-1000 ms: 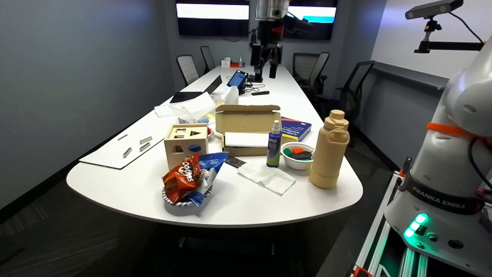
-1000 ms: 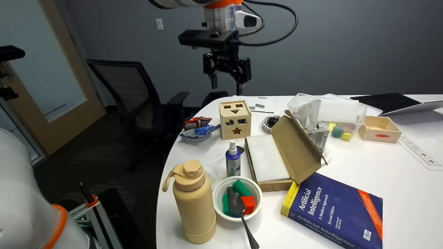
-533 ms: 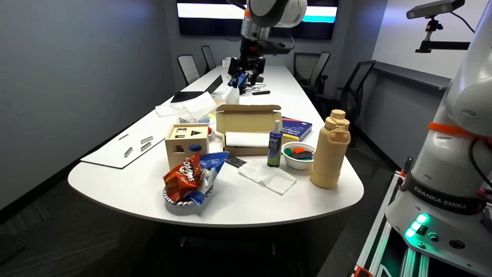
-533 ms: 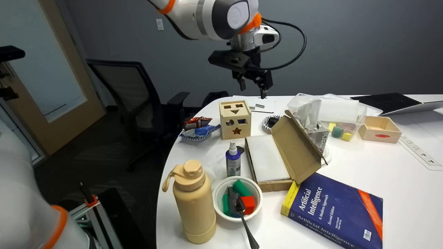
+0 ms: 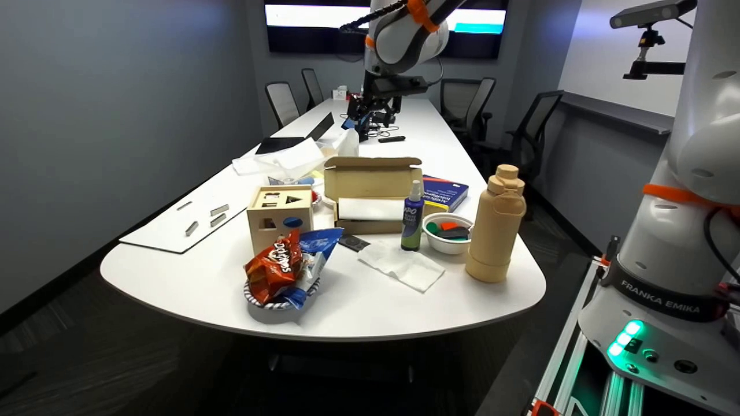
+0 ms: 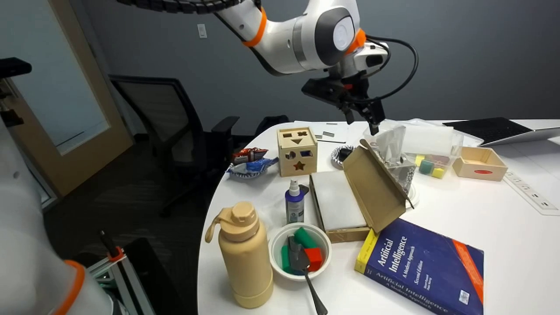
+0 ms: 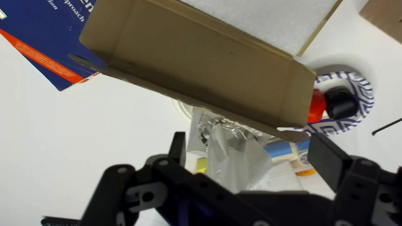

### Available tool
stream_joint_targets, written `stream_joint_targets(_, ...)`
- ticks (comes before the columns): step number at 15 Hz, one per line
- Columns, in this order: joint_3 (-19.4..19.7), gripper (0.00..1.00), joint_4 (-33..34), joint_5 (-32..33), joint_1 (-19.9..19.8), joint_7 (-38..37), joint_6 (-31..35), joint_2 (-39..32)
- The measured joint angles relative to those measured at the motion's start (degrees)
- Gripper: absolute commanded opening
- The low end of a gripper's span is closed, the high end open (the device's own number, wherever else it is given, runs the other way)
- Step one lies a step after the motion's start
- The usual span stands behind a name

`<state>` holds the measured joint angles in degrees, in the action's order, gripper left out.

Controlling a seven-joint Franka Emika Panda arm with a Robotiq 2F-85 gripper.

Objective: Close the box

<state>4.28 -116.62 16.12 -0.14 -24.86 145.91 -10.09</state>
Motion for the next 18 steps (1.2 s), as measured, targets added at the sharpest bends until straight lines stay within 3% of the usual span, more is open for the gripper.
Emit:
stream_joint_targets(9,4.37,1.0,7.36,0.86,1.38,-5.6,0.39,-12.16)
stream_joint_targets(18,8.14,1.0,12.13,-3.51,1.24,-6.45,1.74,-15.63)
